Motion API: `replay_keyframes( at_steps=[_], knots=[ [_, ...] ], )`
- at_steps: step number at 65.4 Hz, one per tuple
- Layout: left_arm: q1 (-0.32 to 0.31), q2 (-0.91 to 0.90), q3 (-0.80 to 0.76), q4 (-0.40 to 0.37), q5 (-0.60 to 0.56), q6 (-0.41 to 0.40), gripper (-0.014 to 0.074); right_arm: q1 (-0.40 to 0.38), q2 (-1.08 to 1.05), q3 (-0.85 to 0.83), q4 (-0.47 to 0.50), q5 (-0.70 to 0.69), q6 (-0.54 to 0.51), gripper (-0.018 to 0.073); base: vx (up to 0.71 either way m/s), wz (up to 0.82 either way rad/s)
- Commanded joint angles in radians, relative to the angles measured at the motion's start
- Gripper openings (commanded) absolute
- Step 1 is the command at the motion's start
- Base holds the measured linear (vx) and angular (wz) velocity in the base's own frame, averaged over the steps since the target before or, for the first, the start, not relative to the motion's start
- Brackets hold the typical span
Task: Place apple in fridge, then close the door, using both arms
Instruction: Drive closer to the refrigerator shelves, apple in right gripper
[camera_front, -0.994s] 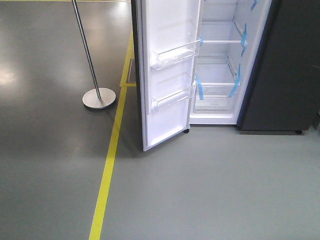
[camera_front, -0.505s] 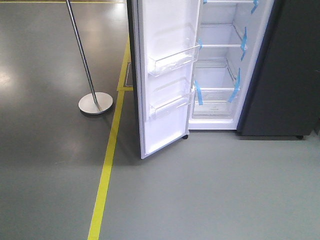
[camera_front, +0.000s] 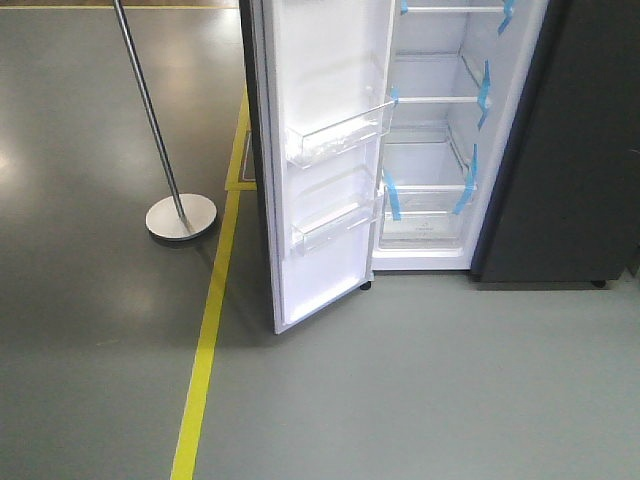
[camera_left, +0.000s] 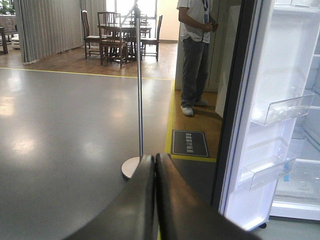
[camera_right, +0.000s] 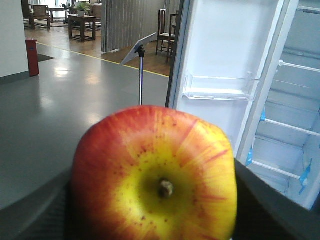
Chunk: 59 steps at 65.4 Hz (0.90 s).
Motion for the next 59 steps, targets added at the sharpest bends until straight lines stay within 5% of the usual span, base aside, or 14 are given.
replay_keyframes(
  at_steps=[1, 59],
  knots=[
    [0.0, -0.015, -0.017, -0.009, -0.071, -0.005, -0.0006, -0.003, 0.005, -0.02, 0.025, -0.079, -0.004, 0.0223, 0.11, -0.03],
    [0.0, -0.015, -0.017, -0.009, -0.071, -0.005, -0.0006, -0.003, 0.005, -0.02, 0.025, -0.079, -0.004, 0.0223, 0.09, -0.01]
  ],
)
